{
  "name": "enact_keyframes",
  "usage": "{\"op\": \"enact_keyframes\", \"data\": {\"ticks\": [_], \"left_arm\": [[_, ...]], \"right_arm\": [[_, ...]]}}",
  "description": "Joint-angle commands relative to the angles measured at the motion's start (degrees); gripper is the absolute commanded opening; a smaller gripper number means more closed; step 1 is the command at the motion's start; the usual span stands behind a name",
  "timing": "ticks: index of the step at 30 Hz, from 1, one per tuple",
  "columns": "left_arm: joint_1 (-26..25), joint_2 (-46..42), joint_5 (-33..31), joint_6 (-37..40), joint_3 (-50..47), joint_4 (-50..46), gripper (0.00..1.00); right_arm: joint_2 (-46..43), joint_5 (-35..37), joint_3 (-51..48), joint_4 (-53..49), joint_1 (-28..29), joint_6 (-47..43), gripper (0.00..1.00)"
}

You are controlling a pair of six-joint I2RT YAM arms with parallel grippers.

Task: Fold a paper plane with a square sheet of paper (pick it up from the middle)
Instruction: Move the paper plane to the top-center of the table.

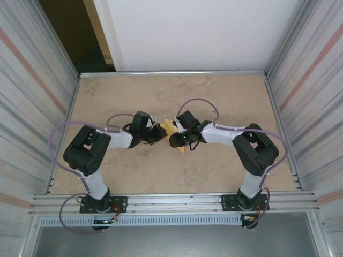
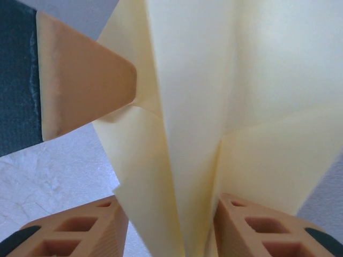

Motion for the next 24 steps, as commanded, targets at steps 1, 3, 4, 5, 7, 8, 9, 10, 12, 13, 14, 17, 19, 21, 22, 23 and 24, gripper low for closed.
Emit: {"op": "enact_keyframes", "data": {"ticks": [1,3,4,5,7,8,9,10,12,13,14,17,19,21,22,23,24], "left_arm": [[0.3,0.7,0.6,0.7,1.3,-0.9,0.00],[0.3,0.7,0.7,0.8,1.3,-0.9,0.00],[0.3,0.7,0.7,0.8,1.3,-1.1,0.00],[0.3,0.7,0.6,0.9,1.4,-1.1,0.00],[0.3,0.7,0.6,0.9,1.3,-1.2,0.00],[0.3,0.8,0.7,1.0,1.3,-1.1,0.00],[0.4,0.8,0.6,1.0,1.3,-1.1,0.00],[0.4,0.8,0.6,1.0,1.2,-1.1,0.00],[0.4,0.8,0.6,1.0,1.2,-1.1,0.00],[0.4,0.8,0.6,1.1,1.2,-1.2,0.00],[0.4,0.8,0.6,1.1,1.2,-1.2,0.00],[0.4,0.7,0.6,1.2,1.2,-1.2,0.00],[0.4,0.6,0.7,1.2,1.3,-1.2,0.00],[0.4,0.6,0.8,1.2,1.3,-1.3,0.00],[0.4,0.7,0.8,1.2,1.4,-1.2,0.00],[0.4,0.6,0.9,1.2,1.4,-1.3,0.00],[0.4,0.6,0.8,1.2,1.3,-1.4,0.00]], "right_arm": [[-1.7,-0.3,-0.7,0.4,-0.7,1.4,0.40],[-1.5,-0.8,-0.8,0.6,-0.9,1.5,0.37],[-1.5,-1.1,-0.8,0.6,-1.0,1.6,0.36],[-1.4,-1.4,-0.8,0.7,-1.0,1.6,0.36],[-1.5,-2.0,-0.8,0.8,-1.1,1.6,0.40],[-1.7,-2.5,-0.9,1.0,-1.2,1.6,0.42],[-1.9,-3.2,-1.0,1.3,-1.3,1.6,0.44],[-2.1,-3.7,-1.1,1.6,-1.3,1.5,0.45],[-2.2,-4.4,-1.5,2.0,-1.5,1.6,0.46],[-2.3,-4.7,-1.5,2.1,-1.8,1.6,0.46],[-2.2,-4.9,-1.7,2.2,-2.0,1.6,0.45],[-1.9,-4.5,-1.6,1.8,-2.3,1.8,0.39],[-1.4,-4.2,-1.3,1.5,-2.2,1.7,0.36],[-1.0,-4.0,-1.1,1.1,-2.1,1.6,0.35],[-0.8,-3.5,-0.9,0.9,-2.0,1.7,0.35],[-0.6,-2.9,-0.6,0.6,-1.9,1.7,0.34],[-0.5,-2.5,-0.4,0.2,-1.7,1.7,0.33]]}}
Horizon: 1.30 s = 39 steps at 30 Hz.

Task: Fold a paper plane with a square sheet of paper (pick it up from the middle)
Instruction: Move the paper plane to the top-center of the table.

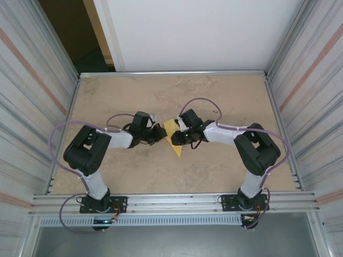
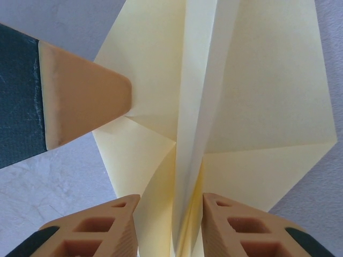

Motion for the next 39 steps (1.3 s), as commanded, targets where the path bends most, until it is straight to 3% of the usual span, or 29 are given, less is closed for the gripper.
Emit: {"op": "enact_keyframes", "data": {"ticks": [1,14,18,22,30,39], "left_arm": [[0.4,0.5,0.8,1.1,1.4,-1.2,0.00],[0.4,0.6,0.9,1.1,1.4,-1.3,0.01],[0.4,0.6,1.0,1.2,1.5,-1.4,0.01],[0.7,0.2,0.9,1.3,1.4,-1.8,0.05],[5.1,-10.7,-6.5,3.6,-2.3,-9.2,0.32],[8.3,-21.8,-19.8,11.5,-3.0,-25.7,0.67]], "right_arm": [[0.2,1.3,0.9,-2.0,0.3,0.3,0.32],[3.3,3.7,3.5,-4.2,1.6,0.8,0.30],[4.4,3.0,4.3,-4.6,1.3,1.2,0.24],[4.4,2.9,4.6,-4.8,1.0,1.8,0.12],[1.9,8.6,7.5,-7.7,-3.8,3.6,0.07],[12.8,18.7,23.9,-20.7,-7.2,0.6,0.08]]}}
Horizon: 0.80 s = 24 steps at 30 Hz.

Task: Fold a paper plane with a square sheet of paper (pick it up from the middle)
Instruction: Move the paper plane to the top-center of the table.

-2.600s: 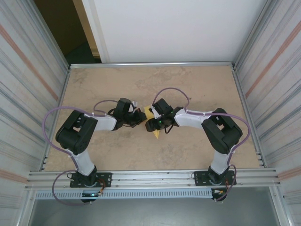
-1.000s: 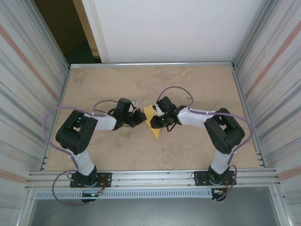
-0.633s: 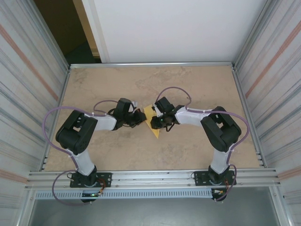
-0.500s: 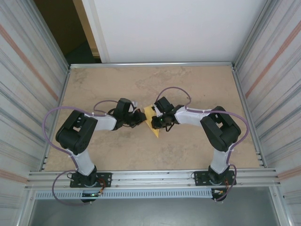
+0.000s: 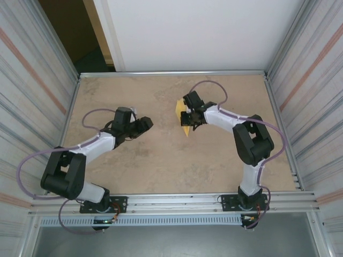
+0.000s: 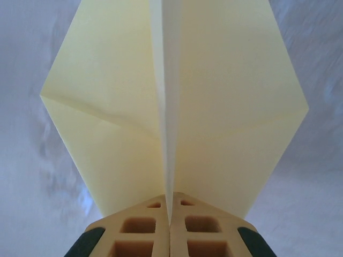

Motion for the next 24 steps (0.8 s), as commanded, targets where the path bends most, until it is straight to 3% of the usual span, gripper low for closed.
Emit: {"op": "enact_keyframes", "data": {"ticks": [1,5,14,15,24], "left_arm": [[0.2,-3.0,-7.5,5.0,-0.5,-9.6,0.70],[0.5,-5.0,-10.0,7.5,-0.3,-12.3,0.82],[0.8,-3.7,-9.7,8.5,-0.2,-12.7,0.89],[0.8,-3.4,-9.4,8.5,-0.2,-12.7,0.97],[0.8,-2.4,-8.4,7.9,-0.3,-11.7,0.99]], "right_arm": [[5.4,5.6,6.0,-8.6,0.2,-1.9,0.08],[10.3,7.5,12.5,-12.6,0.0,-2.1,0.10],[15.0,7.4,16.4,-14.7,-0.4,-0.3,0.16],[15.2,7.4,16.5,-14.7,-0.3,-0.2,0.18],[16.5,6.6,16.0,-14.6,-0.8,0.4,0.29]]}}
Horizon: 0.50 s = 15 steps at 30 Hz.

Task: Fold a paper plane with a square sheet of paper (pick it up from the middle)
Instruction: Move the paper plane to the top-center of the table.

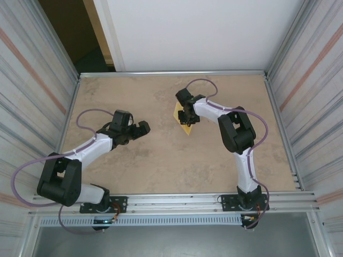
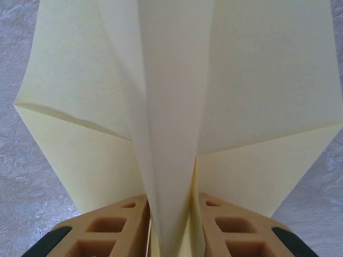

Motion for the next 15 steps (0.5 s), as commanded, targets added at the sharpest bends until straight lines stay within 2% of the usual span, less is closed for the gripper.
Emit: {"op": "enact_keyframes", "data": {"ticks": [1,7,15], "left_arm": [[0.3,0.6,0.1,0.5,-0.3,-0.3,0.99],[0.3,0.8,0.5,0.6,-0.1,-0.3,0.99],[0.3,0.4,0.8,1.4,0.0,-0.4,0.99]], "right_arm": [[2.4,0.4,0.8,-2.0,-0.5,1.2,0.30],[4.3,0.8,0.4,-2.0,-0.6,1.7,0.34],[6.1,2.0,2.6,-2.3,-1.2,2.5,0.45]]}}
